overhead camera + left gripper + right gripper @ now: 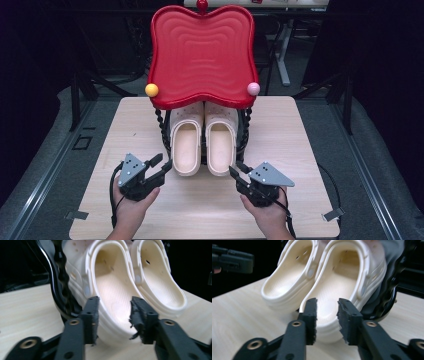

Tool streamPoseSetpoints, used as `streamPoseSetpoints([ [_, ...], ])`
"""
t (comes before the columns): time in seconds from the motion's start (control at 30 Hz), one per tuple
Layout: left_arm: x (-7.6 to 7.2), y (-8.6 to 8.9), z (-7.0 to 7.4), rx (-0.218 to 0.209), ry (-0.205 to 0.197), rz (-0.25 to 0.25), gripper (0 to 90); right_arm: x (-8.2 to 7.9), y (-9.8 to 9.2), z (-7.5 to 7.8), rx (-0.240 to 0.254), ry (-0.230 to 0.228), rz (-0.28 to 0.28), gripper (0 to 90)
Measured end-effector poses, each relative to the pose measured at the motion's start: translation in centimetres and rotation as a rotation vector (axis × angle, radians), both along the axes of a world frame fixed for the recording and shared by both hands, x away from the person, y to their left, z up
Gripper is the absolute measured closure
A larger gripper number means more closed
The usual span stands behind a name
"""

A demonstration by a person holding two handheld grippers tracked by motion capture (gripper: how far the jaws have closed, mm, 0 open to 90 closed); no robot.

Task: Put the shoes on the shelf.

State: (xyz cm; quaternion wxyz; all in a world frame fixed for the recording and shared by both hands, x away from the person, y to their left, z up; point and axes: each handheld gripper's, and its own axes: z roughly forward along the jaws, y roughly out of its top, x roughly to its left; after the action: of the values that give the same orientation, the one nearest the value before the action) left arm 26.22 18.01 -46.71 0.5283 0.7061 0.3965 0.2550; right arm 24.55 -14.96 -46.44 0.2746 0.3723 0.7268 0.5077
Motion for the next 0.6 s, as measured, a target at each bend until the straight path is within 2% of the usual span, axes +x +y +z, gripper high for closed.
streamPoseSetpoints([
  [0.03,-0.2,0.1,-0.1,0.000,0.002,-0.002,64.7,-0.5,0.0,-0.5,-0.017,0.009,0.014,76.4],
  [0.17,-1.3,0.5,-0.7,-0.006,0.011,-0.004,69.5,-1.0,-0.1,-1.1,-0.037,0.029,0.027,82.0],
  [0.27,-2.0,0.7,-1.8,-0.011,0.025,0.000,76.8,-1.3,-0.1,-1.7,-0.032,0.052,0.042,86.4],
  [0.33,-2.2,0.7,-2.5,0.005,0.044,0.001,80.6,-1.4,0.0,-2.2,-0.041,0.066,0.046,88.2],
  [0.5,-2.0,0.0,-3.8,0.019,0.088,-0.028,85.7,-1.1,0.6,-3.7,-0.061,0.105,0.060,89.6],
  [0.6,-1.8,-0.3,-4.1,0.013,0.091,-0.036,88.5,-0.7,0.9,-4.3,-0.056,0.120,0.067,89.6],
])
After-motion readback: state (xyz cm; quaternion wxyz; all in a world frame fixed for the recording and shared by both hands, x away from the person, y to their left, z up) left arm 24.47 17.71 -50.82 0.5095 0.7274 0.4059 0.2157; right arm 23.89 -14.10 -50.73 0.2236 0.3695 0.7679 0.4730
